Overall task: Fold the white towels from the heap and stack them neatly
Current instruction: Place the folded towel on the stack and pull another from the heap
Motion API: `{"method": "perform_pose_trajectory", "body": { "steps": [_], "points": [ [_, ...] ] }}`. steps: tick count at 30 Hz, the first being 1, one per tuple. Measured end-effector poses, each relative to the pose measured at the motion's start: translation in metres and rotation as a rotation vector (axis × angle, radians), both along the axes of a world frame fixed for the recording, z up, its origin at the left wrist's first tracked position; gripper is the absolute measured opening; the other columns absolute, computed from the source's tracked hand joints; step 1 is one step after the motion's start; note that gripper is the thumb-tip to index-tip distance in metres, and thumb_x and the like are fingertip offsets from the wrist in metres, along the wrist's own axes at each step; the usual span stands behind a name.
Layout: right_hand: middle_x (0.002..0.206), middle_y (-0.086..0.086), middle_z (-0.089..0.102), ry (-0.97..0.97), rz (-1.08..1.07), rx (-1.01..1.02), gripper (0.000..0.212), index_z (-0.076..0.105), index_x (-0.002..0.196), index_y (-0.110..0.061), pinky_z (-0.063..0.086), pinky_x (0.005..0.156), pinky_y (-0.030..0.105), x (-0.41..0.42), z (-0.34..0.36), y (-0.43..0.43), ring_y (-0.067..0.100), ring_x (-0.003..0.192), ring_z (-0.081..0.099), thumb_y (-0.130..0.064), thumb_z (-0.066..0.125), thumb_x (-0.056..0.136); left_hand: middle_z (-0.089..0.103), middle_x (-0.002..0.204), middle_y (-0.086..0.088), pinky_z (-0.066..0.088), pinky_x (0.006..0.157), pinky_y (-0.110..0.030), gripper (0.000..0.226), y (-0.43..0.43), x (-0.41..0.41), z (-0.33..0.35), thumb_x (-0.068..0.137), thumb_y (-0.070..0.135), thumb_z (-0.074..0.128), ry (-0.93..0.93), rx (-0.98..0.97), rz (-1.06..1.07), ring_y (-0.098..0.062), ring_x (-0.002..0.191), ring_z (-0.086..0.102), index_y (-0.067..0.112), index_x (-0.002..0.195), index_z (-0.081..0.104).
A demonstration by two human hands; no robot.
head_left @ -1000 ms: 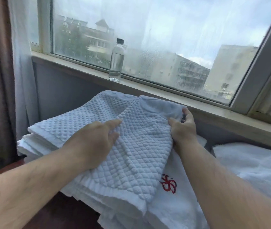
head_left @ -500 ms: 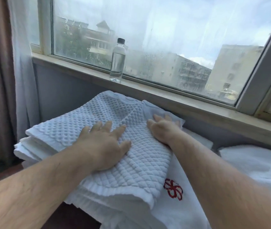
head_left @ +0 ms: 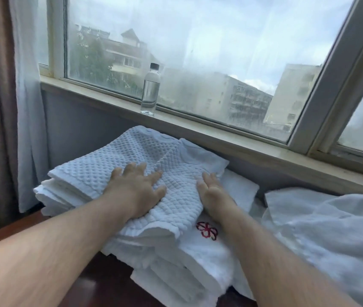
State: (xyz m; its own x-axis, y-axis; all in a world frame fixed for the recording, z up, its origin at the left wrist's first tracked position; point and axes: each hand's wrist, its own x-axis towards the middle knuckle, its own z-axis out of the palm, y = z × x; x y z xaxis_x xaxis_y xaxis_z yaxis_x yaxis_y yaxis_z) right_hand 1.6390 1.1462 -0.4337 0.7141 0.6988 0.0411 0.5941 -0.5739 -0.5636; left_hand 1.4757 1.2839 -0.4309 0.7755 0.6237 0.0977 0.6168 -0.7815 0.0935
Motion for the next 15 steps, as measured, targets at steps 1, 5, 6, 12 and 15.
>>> {"method": "perform_pose_trajectory", "body": {
  "steps": [1, 5, 6, 12, 15],
  "points": [
    [0.169, -0.005, 0.003, 0.023, 0.020, 0.005, 0.056, 0.015, 0.161, -0.026, 0.000, 0.125, 0.035, -0.010, -0.004, -0.018, 0.012, 0.155, 0.001, -0.042, 0.022, 0.108, 0.005, 0.168, -0.003, 0.002, 0.121, -0.052, 0.060, -0.005, -0.001, 0.005, 0.098, 0.063, 0.015, 0.006, 0.034, -0.014, -0.025, 0.153, 0.000, 0.044, 0.155, 0.018],
    [0.142, 0.003, 0.051, 0.100, 0.065, -0.047, 0.039, 0.051, 0.135, -0.016, 0.028, 0.115, 0.033, -0.037, -0.015, -0.102, 0.022, 0.134, 0.044, -0.038, 0.039, 0.105, 0.038, 0.154, 0.003, 0.024, 0.114, -0.047, 0.042, -0.028, -0.011, 0.015, 0.102, 0.047, 0.014, -0.005, 0.033, -0.122, -0.017, 0.145, 0.027, 0.036, 0.110, 0.054],
    [0.139, 0.002, 0.054, 0.117, 0.042, -0.041, 0.040, 0.052, 0.135, -0.015, 0.033, 0.109, 0.030, -0.042, -0.015, -0.122, 0.021, 0.130, 0.048, -0.039, 0.044, 0.104, 0.047, 0.146, 0.004, 0.029, 0.110, -0.045, 0.045, -0.035, -0.015, 0.018, 0.100, 0.049, 0.013, -0.004, -0.007, -0.145, -0.016, 0.139, 0.035, 0.033, 0.104, 0.055],
    [0.141, -0.003, 0.056, -0.035, -0.045, -0.034, 0.043, 0.057, 0.137, -0.024, 0.038, 0.093, 0.021, -0.055, -0.003, -0.204, 0.013, 0.125, 0.052, -0.041, 0.053, 0.098, 0.028, 0.162, 0.000, 0.019, 0.119, -0.044, 0.067, -0.108, -0.026, 0.020, 0.098, 0.065, 0.023, -0.070, -0.085, -0.262, -0.020, 0.149, 0.023, 0.029, 0.154, 0.031],
    [0.113, -0.006, 0.067, -0.115, -0.065, -0.017, 0.030, 0.067, 0.120, -0.028, 0.044, 0.075, 0.016, -0.059, 0.005, -0.230, 0.008, 0.101, 0.060, -0.036, 0.055, 0.094, 0.019, 0.165, 0.002, 0.010, 0.122, -0.044, 0.066, -0.160, -0.016, 0.024, 0.098, 0.067, 0.027, -0.032, -0.041, -0.371, -0.019, 0.152, 0.012, 0.035, 0.156, 0.025]
  ]
}}
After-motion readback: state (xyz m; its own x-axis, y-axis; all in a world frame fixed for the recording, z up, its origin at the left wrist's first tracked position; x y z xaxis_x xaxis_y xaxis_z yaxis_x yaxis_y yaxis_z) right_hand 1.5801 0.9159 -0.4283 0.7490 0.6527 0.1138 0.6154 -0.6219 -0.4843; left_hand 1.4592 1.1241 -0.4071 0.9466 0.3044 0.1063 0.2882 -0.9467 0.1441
